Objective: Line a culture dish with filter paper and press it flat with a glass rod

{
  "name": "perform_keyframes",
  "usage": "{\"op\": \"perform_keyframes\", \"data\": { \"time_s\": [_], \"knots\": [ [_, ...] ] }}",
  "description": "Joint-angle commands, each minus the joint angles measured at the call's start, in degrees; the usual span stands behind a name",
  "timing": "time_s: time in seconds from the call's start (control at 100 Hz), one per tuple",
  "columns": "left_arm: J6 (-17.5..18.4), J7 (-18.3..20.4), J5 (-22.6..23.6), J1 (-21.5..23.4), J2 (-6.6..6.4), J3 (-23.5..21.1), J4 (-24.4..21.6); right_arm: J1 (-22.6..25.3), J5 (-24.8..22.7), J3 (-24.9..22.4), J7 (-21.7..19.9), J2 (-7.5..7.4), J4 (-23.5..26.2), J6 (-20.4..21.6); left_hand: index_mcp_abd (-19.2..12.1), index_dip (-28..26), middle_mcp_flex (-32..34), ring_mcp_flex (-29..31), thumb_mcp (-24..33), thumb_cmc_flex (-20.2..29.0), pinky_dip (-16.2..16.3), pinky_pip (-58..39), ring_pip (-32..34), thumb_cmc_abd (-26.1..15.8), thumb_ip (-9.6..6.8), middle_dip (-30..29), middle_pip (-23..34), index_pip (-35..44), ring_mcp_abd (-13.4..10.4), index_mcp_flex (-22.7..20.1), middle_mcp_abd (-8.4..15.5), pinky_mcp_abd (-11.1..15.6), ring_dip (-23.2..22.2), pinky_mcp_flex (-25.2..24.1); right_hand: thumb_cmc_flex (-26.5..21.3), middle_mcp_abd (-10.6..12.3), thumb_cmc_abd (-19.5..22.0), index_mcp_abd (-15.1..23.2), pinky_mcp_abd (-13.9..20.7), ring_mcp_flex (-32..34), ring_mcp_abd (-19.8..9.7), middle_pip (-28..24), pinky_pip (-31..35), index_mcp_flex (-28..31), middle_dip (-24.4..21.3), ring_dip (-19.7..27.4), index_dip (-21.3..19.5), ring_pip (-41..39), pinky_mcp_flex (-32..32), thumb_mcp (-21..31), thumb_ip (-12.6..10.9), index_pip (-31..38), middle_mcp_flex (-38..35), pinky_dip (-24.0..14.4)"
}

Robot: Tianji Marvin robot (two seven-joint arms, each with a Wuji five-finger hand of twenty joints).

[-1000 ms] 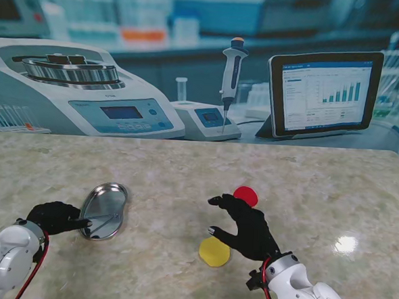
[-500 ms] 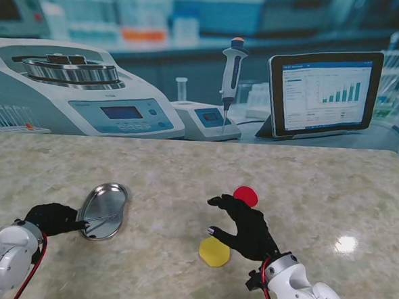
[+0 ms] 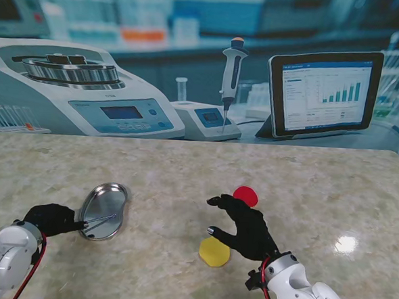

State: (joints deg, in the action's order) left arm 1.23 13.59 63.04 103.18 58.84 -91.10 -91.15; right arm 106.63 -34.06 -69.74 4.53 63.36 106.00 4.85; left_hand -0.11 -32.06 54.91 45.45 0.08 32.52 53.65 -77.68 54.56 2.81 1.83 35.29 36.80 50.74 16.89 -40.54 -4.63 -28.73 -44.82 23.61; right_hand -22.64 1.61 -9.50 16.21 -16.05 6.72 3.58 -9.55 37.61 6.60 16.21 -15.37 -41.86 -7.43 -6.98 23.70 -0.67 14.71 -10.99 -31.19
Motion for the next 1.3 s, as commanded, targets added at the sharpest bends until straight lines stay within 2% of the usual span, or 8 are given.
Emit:
{"op": "perform_keyframes", "data": {
  "time_s": [0.0,0.28,0.43,0.53,0.75,0.92,1.1,1.29],
  "knots": [
    [-0.5,0.2,0.2,0.3,-0.02,-0.1,-0.5,0.3,0.2,0.2,-0.1,0.29,-0.1,0.0,2.4,3.9,-1.9,-1.8,-1.5,-1.3,-2.8,2.3,-3.9,-1.9,0.61,-3.1,-3.9,-4.6,1.7,0.5,-1.7,-2.8,1.9,-1.5,1.5,0.9,1.3,-0.2,1.1,-1.1,-0.8,-0.2,0.8,-1.5,0.1,-0.7,1.0,-1.3,-0.5,-0.9,1.5,0.7,1.5,-0.2],
    [-1.5,-1.8,-0.5,1.1,0.46,-1.7,-2.3,0.3,0.2,0.2,0.0,0.32,-0.1,-0.1,5.1,10.9,-11.9,-9.4,-1.5,-1.5,-12.7,17.0,-20.1,-1.9,0.52,-12.5,-14.5,-17.5,-1.4,4.9,-2.6,-0.2,8.7,-9.5,1.6,0.9,1.3,-0.1,1.0,-1.0,-0.7,-0.6,1.0,-1.3,0.2,-0.8,1.2,-1.6,-0.4,-0.9,1.5,1.0,1.3,-0.3],
    [-0.4,-2.4,-4.5,3.8,1.04,-4.3,-6.3,0.4,0.0,0.1,0.1,0.32,0.1,0.0,5.6,16.5,-21.1,-15.8,-1.1,-0.9,-18.6,27.6,-30.4,-1.6,0.15,-17.3,-19.4,-28.7,-3.3,9.0,-2.0,2.1,13.5,-14.9,1.5,0.7,1.3,-0.1,0.9,-0.9,-0.7,-1.2,1.2,-1.4,0.4,-0.9,1.4,-1.9,-0.4,-0.8,1.5,1.0,1.1,-0.3],
    [1.3,-3.1,-8.7,6.2,1.58,-6.2,-9.6,0.3,-0.2,0.1,0.1,0.30,0.1,0.0,5.6,17.7,-26.4,-20.5,-0.3,0.3,-21.2,34.1,-35.1,-1.1,-0.34,-17.9,-20.4,-31.1,-4.7,12.4,-1.1,3.7,15.8,-18.4,1.2,0.7,1.2,-0.1,0.9,-1.0,-0.7,-1.4,1.2,-1.5,0.4,-0.9,1.4,-1.9,-0.5,-0.7,1.4,1.0,1.2,-0.2],
    [5.9,-5.0,-17.4,12.2,2.74,-8.9,-16.4,0.3,-0.8,0.1,0.2,0.28,0.4,0.0,5.0,19.1,-35.5,-29.1,-0.2,2.2,-23.6,48.4,-43.1,-1.6,-0.70,-18.3,-22.2,-33.5,-6.8,19.0,0.5,6.8,19.0,-24.1,0.3,1.2,0.9,0.0,0.9,-1.0,-0.9,-1.4,1.1,-1.8,0.1,-0.8,1.8,-1.9,-0.5,-0.1,1.1,0.8,1.3,-0.1],
    [9.4,-8.3,-23.5,17.7,3.83,-9.1,-20.8,0.3,-1.0,0.3,0.5,0.32,0.6,-0.2,3.2,19.9,-38.8,-32.3,-0.6,2.1,-22.7,56.1,-46.6,-2.6,-0.76,-18.0,-22.8,-34.6,-7.4,24.0,1.3,7.9,19.6,-25.6,-0.8,1.5,0.8,-0.5,1.0,-1.1,-1.0,-0.8,0.7,-1.8,-0.5,-0.4,2.6,-1.4,-0.5,0.4,0.7,-0.8,1.3,0.4],
    [12.9,-13.1,-29.1,22.5,5.03,-6.9,-23.5,0.4,-0.9,0.8,0.8,0.37,0.7,-0.7,1.7,21.4,-43.8,-37.3,-0.9,1.8,-22.7,64.5,-51.0,-3.3,-0.67,-18.7,-25.1,-37.1,-8.8,28.6,2.6,9.9,21.4,-28.3,-1.4,1.6,1.1,-2.1,1.1,-1.2,-1.1,0.9,-0.4,-1.4,-1.9,0.3,4.2,-0.2,-0.6,0.1,0.2,-6.6,1.4,1.3],
    [14.9,-16.5,-34.2,26.5,5.85,-2.9,-25.9,0.5,0.0,1.7,1.0,0.52,1.1,-1.6,1.7,23.3,-44.9,-40.7,-1.1,1.6,-22.1,69.3,-51.6,-3.9,-0.56,-19.4,-27.4,-40.0,-10.0,29.6,2.7,11.5,22.2,-30.0,-2.6,1.5,2.5,-5.4,1.3,-1.4,-1.6,2.5,-1.6,0.8,-3.5,1.3,7.3,1.2,-0.7,-0.8,-0.8,-15.2,1.5,2.0]
  ]
}}
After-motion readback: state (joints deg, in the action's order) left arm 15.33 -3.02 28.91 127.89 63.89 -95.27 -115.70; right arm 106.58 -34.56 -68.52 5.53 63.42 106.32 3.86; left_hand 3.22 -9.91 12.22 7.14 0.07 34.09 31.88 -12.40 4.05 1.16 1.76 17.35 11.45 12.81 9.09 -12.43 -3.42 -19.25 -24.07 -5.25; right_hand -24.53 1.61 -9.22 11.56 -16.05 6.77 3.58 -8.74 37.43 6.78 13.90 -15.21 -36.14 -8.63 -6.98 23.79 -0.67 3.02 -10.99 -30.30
